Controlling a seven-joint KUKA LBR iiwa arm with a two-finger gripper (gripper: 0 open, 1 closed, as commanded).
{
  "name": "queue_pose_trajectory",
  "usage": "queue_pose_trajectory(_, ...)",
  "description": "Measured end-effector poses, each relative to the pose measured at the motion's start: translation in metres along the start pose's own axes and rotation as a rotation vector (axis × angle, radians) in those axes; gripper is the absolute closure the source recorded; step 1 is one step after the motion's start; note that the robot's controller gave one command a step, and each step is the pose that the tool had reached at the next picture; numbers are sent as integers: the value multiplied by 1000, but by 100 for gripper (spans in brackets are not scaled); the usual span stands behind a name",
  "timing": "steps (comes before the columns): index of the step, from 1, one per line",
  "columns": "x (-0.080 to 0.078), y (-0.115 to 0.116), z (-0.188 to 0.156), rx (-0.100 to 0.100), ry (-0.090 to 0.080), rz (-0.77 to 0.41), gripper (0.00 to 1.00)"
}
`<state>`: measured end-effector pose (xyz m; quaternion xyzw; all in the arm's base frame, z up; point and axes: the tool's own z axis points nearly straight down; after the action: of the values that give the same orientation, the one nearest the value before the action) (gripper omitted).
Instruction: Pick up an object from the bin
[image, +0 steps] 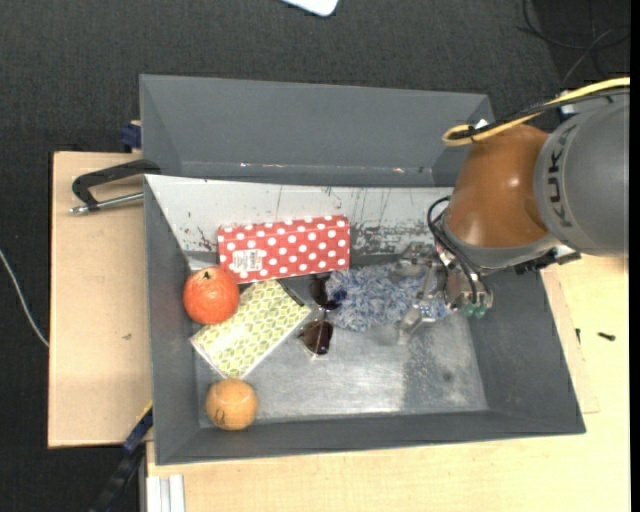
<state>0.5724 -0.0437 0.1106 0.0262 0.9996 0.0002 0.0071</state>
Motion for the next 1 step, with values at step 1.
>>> queue_pose_trajectory(1,-15,8,24,0,9,36,0)
